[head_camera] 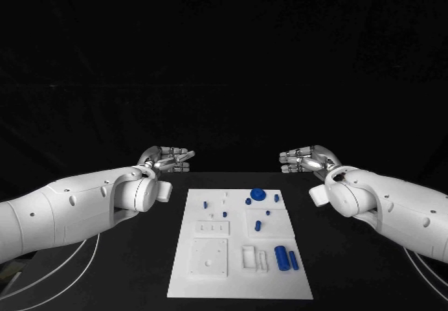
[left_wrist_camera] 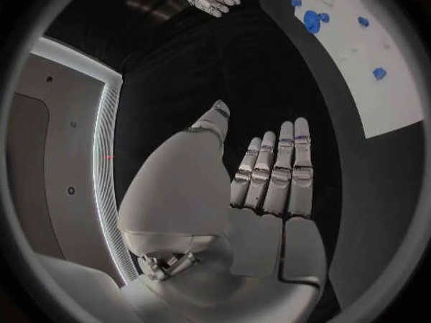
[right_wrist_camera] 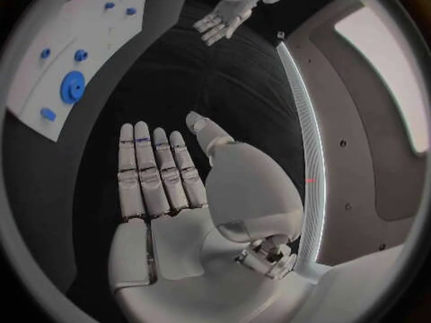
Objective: Assemble the parts on the task board
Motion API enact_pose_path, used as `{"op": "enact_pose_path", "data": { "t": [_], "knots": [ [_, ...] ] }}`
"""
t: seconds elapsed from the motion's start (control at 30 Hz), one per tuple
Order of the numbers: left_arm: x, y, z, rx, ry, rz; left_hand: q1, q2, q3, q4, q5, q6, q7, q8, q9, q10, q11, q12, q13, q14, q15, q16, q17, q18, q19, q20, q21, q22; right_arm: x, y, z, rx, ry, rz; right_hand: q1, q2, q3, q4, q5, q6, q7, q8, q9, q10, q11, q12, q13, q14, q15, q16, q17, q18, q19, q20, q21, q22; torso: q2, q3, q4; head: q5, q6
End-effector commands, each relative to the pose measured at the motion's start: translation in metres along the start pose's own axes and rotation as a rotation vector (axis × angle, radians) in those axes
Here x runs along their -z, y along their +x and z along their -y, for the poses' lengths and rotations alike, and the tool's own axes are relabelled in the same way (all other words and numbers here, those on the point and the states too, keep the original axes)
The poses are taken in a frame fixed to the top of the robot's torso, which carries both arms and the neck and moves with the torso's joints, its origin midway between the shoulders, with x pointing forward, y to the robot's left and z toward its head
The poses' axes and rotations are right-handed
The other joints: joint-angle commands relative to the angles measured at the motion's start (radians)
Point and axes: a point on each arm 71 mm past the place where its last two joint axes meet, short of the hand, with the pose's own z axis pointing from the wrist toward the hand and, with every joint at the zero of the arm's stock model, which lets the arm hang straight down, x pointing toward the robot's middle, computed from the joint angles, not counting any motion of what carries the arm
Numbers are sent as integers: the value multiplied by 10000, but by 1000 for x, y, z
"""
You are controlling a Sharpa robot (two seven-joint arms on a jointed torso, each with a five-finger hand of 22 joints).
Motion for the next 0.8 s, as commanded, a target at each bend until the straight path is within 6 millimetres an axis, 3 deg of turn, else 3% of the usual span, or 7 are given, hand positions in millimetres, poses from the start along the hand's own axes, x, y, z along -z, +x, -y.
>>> {"op": "enact_pose_path", "data": {
  "t": [0.03, 0.2, 0.3, 0.33, 0.4, 0.57, 0.8],
  "knots": [
    [4, 7, 5, -203, 345, -863, -55, 456, -87, -658, 17, 1222, -51, -40, 41, 1330, -216, -54, -13, 1126, -437, 258, 111, -376, 781, -615, 471, 176, -2, 6, -9, 3627, -1319, -458, -89, -151, 449, -147, -4, 485, -111, 97, 35, 591, -207, 32, 8, 839, -337, 128, 72, 79, 673, -328, 294, 80, 112, -51, 49, -11, 15],
    [13, 9, 10, -388, 574, -1306, -115, 799, -80, -1428, 75, 1844, -248, -116, 47, 2254, -554, -77, 8, 2155, -963, 808, 343, -981, 1361, -1441, 1258, 586, -4, 14, -12, 5448, -1763, -852, -96, -351, 693, -412, 23, 943, -241, 90, 38, 1425, -568, 42, 17, 2883, -1102, 569, 433, 80, 2294, -1150, 1346, 543, 369, -95, 123, -109, 88],
    [20, 11, 14, -426, 709, -1612, -179, 864, -78, -1726, 64, 1891, -277, -108, 49, 2511, -668, -78, 7, 2470, -1176, 1428, 628, -1075, 1468, -1699, 1869, 978, -5, 21, -17, 6495, -2026, -1139, -58, -442, 577, -554, 89, 1127, -313, 67, 27, 1614, -705, 38, 15, 4064, -1466, 923, 869, 47, 3116, -1637, 2172, 1008, 532, -105, 199, -171, 179],
    [24, 12, 15, -425, 753, -1741, -253, 871, -85, -1868, 58, 1871, -289, -114, 45, 2568, -676, -48, 20, 2430, -1240, 1818, 820, -1112, 1357, -1782, 2251, 1252, -5, 24, -20, 6903, -2138, -1251, -105, -419, 534, -594, 114, 1172, -341, 67, 25, 1644, -741, 47, 19, 4086, -1533, 1428, 1325, -4, 3158, -1758, 2525, 1269, 578, -103, 218, -163, 181],
    [29, 14, 17, -399, 804, -1954, -317, 919, -68, -1975, 74, 1862, -293, -105, 49, 2578, -722, -71, 10, 2497, -1315, 2302, 1049, -1092, 1337, -1865, 2712, 1568, -6, 30, -23, 7564, -2308, -1423, -75, -494, 482, -723, 167, 1164, -399, 55, 21, 1649, -830, 38, 16, 4181, -1647, 2580, 2064, 115, 3526, -1930, 3145, 1677, 712, -103, 278, -216, 296],
    [40, 22, 20, -310, 891, -2475, -482, 907, -47, -2190, 62, 1781, -269, -115, 47, 2471, -718, -73, 10, 2236, -1410, 3680, 1664, -1008, 935, -1953, 3951, 2476, -7, 42, -29, 9073, -2594, -1676, -617, -681, 989, -923, 179, 1062, -400, 73, 29, 1469, -769, 39, 17, 3873, -1671, 5911, 4475, 449, 3642, -1864, 4991, 3299, 913, -126, 442, -347, 414],
    [50, 30, 27, -204, 1032, -2970, -614, 898, -34, -2296, 63, 1737, -258, -110, 50, 2387, -692, -67, 13, 2016, -1413, 4382, 1751, -923, 536, -1925, 4666, 2997, -10, 56, -34, 10678, -2782, -1751, -672, -897, 1335, -868, 90, 903, -451, 59, 23, 1232, -733, 39, 16, 3642, -1604, 7330, 5236, 537, 3677, -1847, 5977, 4549, 1207, -174, 598, -485, 614]
  ]
}}
